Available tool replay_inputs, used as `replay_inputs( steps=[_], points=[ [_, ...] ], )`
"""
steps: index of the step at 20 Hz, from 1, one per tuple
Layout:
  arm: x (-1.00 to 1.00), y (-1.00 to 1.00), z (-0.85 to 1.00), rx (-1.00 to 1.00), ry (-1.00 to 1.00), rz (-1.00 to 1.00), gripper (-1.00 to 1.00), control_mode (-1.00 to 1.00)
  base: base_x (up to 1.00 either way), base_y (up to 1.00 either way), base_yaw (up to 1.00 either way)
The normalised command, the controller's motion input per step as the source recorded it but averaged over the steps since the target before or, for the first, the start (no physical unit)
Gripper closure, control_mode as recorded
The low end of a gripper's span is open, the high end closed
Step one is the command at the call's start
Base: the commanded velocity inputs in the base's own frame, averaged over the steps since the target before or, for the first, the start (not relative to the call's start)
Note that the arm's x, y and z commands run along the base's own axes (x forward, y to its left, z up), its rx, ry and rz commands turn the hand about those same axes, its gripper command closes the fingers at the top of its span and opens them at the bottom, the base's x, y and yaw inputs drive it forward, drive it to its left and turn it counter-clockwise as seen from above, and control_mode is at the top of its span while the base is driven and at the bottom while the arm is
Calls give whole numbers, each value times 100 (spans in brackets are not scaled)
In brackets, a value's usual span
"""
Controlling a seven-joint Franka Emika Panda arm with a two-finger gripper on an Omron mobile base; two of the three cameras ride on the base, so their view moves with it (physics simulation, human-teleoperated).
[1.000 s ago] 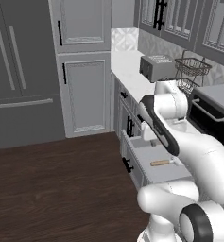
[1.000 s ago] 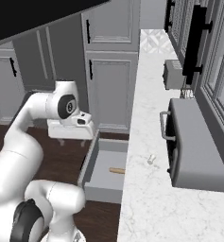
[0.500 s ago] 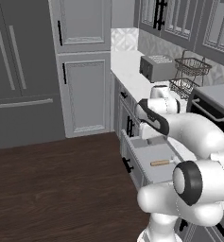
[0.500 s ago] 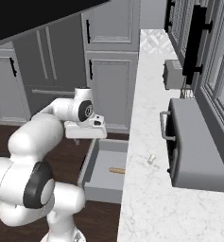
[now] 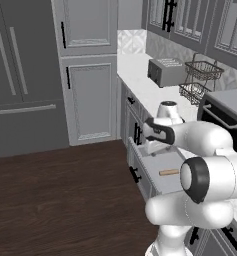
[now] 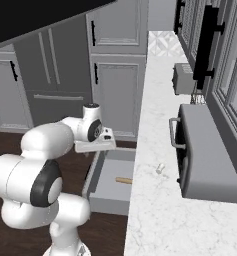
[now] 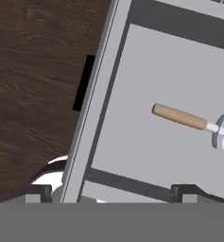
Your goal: Pick the pizza cutter from the drawer and place it on the counter.
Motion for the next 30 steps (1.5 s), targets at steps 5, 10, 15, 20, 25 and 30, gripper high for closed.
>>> replay_inputs(
  steps=[5,10,15,20,25,30],
  points=[
    [12,-11,-1,0,-3,6,-100,-100,0,0,0],
    [52,30,-53,-1,7,0,-100,-100,0,0,0],
    [79,44,-52,-1,10,-9,-100,-100,0,0,0],
    [77,0,-38,0,11,-20,-100,-100,0,0,0],
    [9,0,-64,0,16,-14,-100,-100,0,0,0],
    [0,11,-69,0,0,-5,-100,-100,0,0,0]
  ],
)
